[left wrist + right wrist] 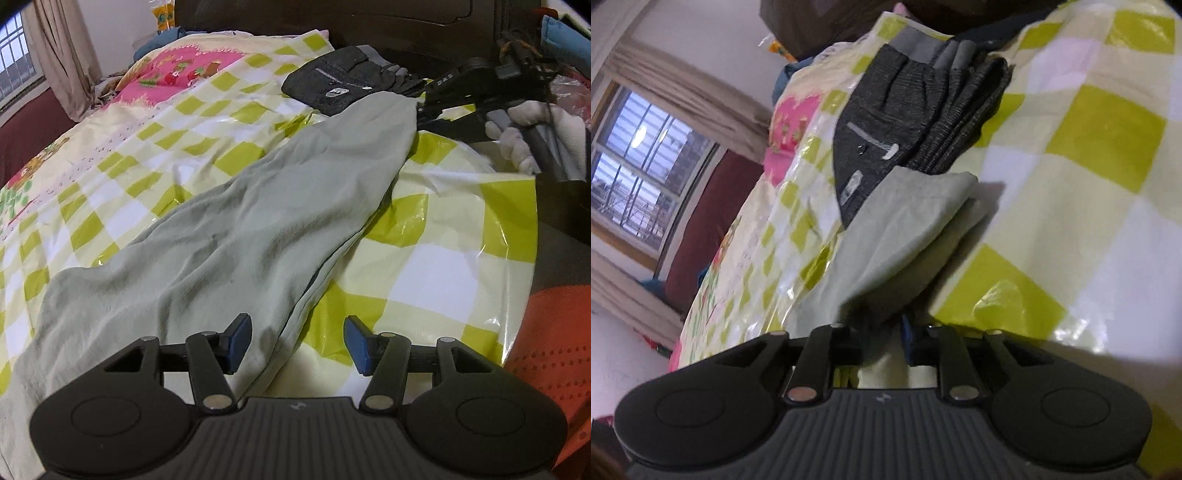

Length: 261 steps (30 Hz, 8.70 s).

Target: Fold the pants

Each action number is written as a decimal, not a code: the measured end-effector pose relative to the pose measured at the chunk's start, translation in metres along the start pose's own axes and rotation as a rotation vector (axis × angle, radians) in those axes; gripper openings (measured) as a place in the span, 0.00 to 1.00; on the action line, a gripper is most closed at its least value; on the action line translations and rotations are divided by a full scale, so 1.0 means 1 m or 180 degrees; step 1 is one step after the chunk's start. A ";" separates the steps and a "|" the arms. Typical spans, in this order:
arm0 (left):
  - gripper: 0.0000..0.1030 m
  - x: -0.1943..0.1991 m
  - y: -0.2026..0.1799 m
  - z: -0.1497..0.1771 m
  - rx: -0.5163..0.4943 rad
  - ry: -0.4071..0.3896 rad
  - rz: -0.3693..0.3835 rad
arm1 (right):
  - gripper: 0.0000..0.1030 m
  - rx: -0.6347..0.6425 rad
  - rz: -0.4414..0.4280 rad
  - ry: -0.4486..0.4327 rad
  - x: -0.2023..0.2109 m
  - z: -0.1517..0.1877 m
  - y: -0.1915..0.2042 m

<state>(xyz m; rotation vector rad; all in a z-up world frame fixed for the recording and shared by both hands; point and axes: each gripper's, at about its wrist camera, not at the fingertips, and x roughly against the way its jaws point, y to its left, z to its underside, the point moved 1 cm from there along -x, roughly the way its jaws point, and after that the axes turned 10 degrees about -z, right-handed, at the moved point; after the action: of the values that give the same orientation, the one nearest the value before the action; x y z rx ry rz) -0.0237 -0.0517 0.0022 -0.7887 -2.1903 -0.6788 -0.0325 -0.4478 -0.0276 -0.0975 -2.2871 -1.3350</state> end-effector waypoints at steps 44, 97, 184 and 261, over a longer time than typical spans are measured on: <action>0.68 0.002 0.044 0.016 0.0534 -0.0088 -0.0009 | 0.04 0.2111 -0.0903 0.0815 -0.083 0.107 0.239; 0.71 0.142 0.170 0.220 0.2397 0.0161 -0.1147 | 0.32 0.7041 -0.1998 0.1538 -0.105 0.483 0.337; 0.77 -0.032 0.182 0.019 0.1683 -0.0247 -0.1212 | 0.07 0.2120 0.0108 0.1452 -0.113 0.100 0.177; 0.88 0.025 0.178 0.084 0.1871 0.0086 -0.1387 | 0.36 0.2435 -0.0319 0.1609 -0.166 0.246 0.239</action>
<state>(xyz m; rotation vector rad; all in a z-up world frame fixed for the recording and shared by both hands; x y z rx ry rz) 0.0501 0.1328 0.0099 -0.0001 -2.3738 -0.2064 0.0930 -0.0885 -0.0095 0.5474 -2.1950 -0.3753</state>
